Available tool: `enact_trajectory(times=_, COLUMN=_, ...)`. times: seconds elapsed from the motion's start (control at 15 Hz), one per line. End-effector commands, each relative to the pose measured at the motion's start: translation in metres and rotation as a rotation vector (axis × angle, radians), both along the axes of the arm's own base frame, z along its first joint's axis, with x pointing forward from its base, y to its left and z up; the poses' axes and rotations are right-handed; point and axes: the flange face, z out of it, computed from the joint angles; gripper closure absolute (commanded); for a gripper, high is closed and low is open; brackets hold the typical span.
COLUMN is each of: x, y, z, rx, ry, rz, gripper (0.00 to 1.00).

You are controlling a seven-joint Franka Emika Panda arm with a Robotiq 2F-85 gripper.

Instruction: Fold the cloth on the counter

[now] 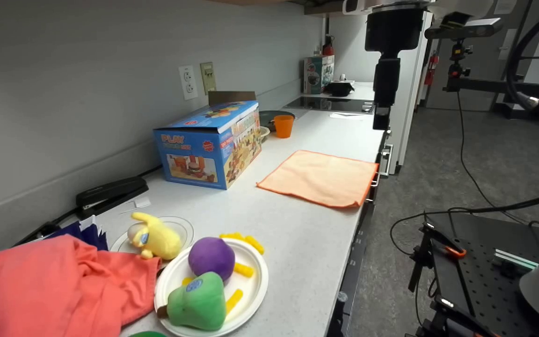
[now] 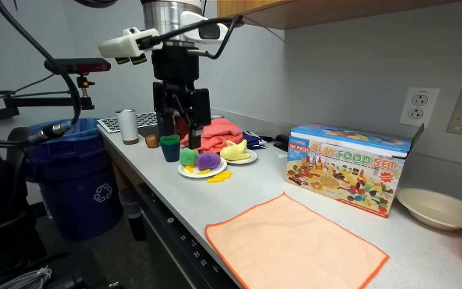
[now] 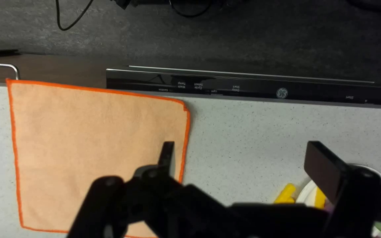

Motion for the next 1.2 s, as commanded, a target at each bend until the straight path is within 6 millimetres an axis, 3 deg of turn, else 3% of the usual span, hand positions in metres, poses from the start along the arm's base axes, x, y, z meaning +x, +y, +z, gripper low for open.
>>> enact_trajectory(times=0.0, x=0.0, y=0.0, z=0.001, rx=0.0, ry=0.001, rz=0.0, gripper=0.0)
enact_trajectory(times=0.33, x=0.014, y=-0.02, z=-0.025, rx=-0.016, ry=0.034, rz=-0.038, gripper=0.0)
enact_trajectory(times=0.73, x=0.038, y=-0.052, z=-0.111, rx=-0.05, ry=0.087, rz=-0.084, gripper=0.0)
enact_trajectory(times=1.13, x=0.057, y=-0.049, z=-0.182, rx=-0.052, ry=0.113, rz=-0.117, gripper=0.0)
